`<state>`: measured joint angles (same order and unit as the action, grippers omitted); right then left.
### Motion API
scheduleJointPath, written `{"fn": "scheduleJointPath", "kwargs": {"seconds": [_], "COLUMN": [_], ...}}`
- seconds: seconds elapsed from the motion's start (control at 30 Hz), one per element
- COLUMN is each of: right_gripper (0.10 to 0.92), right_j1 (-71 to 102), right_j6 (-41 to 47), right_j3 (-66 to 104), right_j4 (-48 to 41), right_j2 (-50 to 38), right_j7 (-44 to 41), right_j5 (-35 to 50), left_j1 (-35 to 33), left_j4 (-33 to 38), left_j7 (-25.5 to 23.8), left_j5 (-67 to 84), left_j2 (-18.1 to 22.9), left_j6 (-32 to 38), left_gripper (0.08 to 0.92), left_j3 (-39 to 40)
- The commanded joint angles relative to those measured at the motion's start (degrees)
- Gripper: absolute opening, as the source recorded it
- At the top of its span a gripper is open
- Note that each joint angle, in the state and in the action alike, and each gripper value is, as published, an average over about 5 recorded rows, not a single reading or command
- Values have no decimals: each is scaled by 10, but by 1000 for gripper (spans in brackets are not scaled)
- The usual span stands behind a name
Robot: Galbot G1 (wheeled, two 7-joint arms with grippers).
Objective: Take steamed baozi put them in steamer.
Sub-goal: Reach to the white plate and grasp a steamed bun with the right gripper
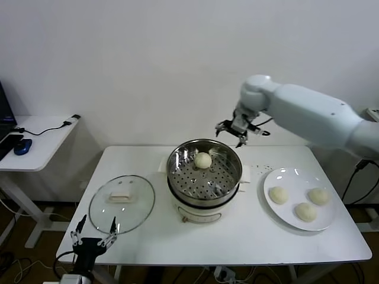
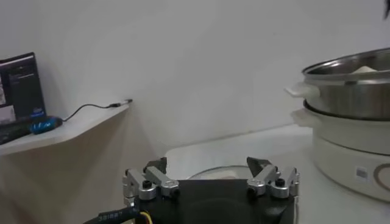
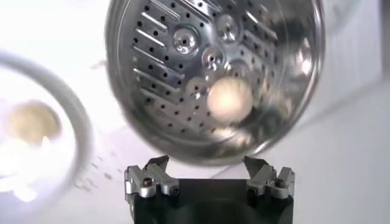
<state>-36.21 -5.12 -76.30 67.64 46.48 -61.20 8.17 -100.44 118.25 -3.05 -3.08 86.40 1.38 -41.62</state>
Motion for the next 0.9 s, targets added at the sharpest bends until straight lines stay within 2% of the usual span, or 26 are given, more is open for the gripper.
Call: {"fn": "scheduleJointPath", "kwargs": {"seconds": [0.03, 0.23, 0.47, 0.9], "right_gripper": [823, 823, 823, 823], "right_j1": [15, 164, 301, 363], "right_j6": [188, 182, 149, 110], "right_j3": [-51, 70, 190, 258], "right_j4": [21, -13, -82, -186], "right_j2": [-141, -161, -119, -22], "right_j7": [7, -9, -10, -13], "right_j5": [156, 86, -13, -66], "left_j1": [-4, -8, -12, -13], "left_j4": [6, 7, 4, -8], "left_j7": [0, 0, 1, 2], "left_j5": [-4, -8, -12, -13], "left_j2": [1, 0, 3, 6], "left_j6": [0, 0, 1, 1], "left_gripper": [823, 823, 823, 823], "left_j3": [4, 4, 1, -6]}}
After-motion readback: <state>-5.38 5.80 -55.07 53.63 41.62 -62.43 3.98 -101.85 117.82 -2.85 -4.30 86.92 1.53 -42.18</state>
